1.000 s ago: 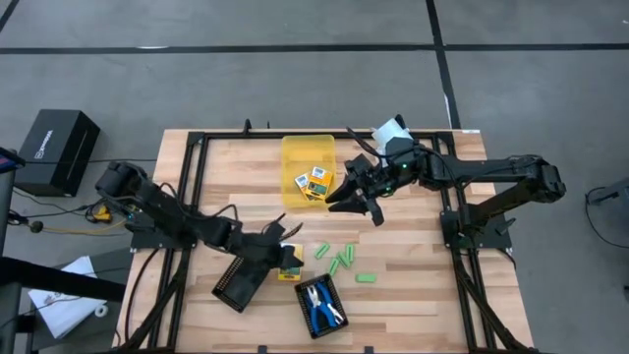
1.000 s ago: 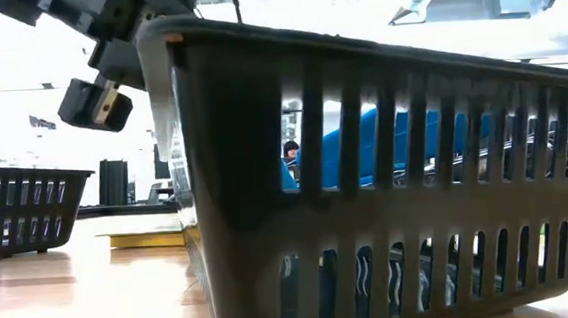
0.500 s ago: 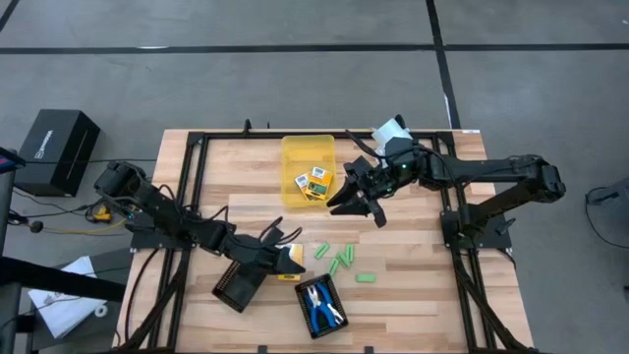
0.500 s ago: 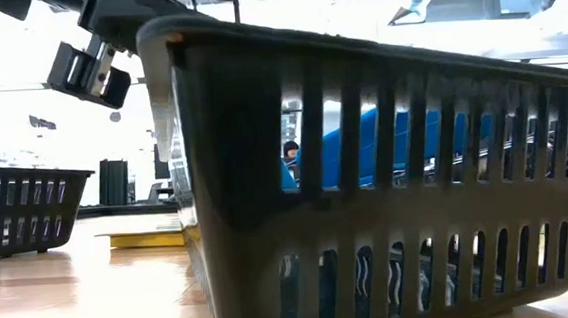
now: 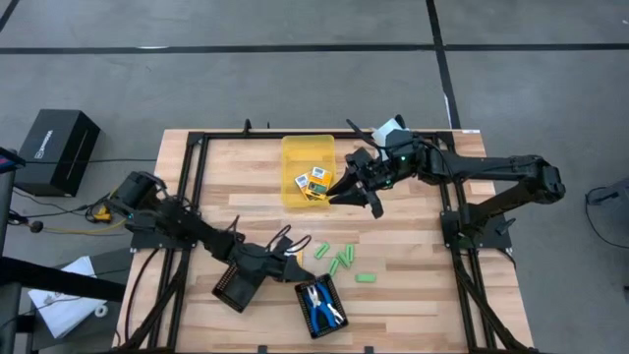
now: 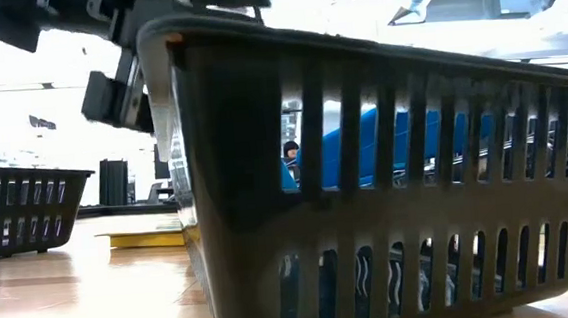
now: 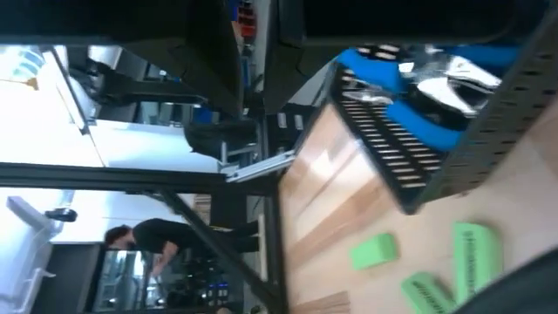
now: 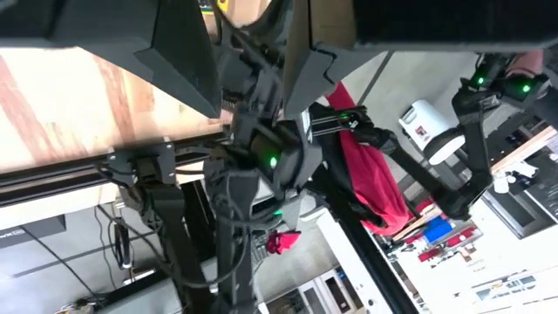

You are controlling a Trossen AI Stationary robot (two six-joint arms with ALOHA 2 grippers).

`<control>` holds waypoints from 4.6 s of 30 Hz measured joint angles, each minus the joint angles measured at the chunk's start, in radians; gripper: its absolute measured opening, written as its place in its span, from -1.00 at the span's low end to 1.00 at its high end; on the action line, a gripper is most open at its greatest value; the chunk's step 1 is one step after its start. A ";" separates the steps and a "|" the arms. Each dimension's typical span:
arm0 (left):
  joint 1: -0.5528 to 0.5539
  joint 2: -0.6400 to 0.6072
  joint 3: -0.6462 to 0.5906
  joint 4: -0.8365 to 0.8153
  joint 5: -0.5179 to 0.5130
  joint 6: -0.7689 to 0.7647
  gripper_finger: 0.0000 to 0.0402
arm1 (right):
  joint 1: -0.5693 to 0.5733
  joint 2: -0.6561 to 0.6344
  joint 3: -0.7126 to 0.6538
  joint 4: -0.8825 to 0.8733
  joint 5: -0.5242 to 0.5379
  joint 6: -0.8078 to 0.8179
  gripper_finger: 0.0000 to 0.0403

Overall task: Pick & Place School Supplies
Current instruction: Put the box of crayon into the yellow bin

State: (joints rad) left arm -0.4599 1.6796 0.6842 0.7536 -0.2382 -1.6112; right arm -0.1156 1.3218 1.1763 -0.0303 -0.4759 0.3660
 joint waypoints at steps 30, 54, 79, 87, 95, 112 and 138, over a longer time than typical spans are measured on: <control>-0.025 -0.205 -0.341 0.000 -0.104 -0.081 -0.80 | -0.005 0.000 0.000 -0.020 0.001 0.009 -0.41; -0.028 -0.237 -0.262 -0.355 0.065 -0.146 -0.61 | -0.022 0.000 0.000 -0.018 0.001 0.011 -0.41; -0.027 -0.054 -0.256 -0.212 0.142 -0.238 -0.62 | -0.044 0.000 0.000 -0.018 -0.026 -0.004 -0.41; -0.027 -0.026 -0.255 -0.175 0.172 -0.246 -0.62 | -0.044 0.000 0.000 -0.019 -0.051 -0.003 -0.41; -0.038 -0.024 -0.256 -0.195 0.209 -0.253 -0.62 | -0.044 0.000 0.000 -0.020 -0.052 -0.003 -0.41; -0.031 -0.027 -0.281 -0.248 0.212 -0.279 -0.62 | -0.074 0.000 0.000 -0.022 -0.123 -0.009 -0.41; 0.060 -0.133 -0.218 -0.188 0.175 0.002 -0.63 | -0.162 0.000 0.000 0.020 -0.220 -0.022 -0.41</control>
State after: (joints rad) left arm -0.3996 1.5467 0.4661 0.5656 -0.0630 -1.6095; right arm -0.2771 1.3220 1.1767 -0.0099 -0.6963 0.3437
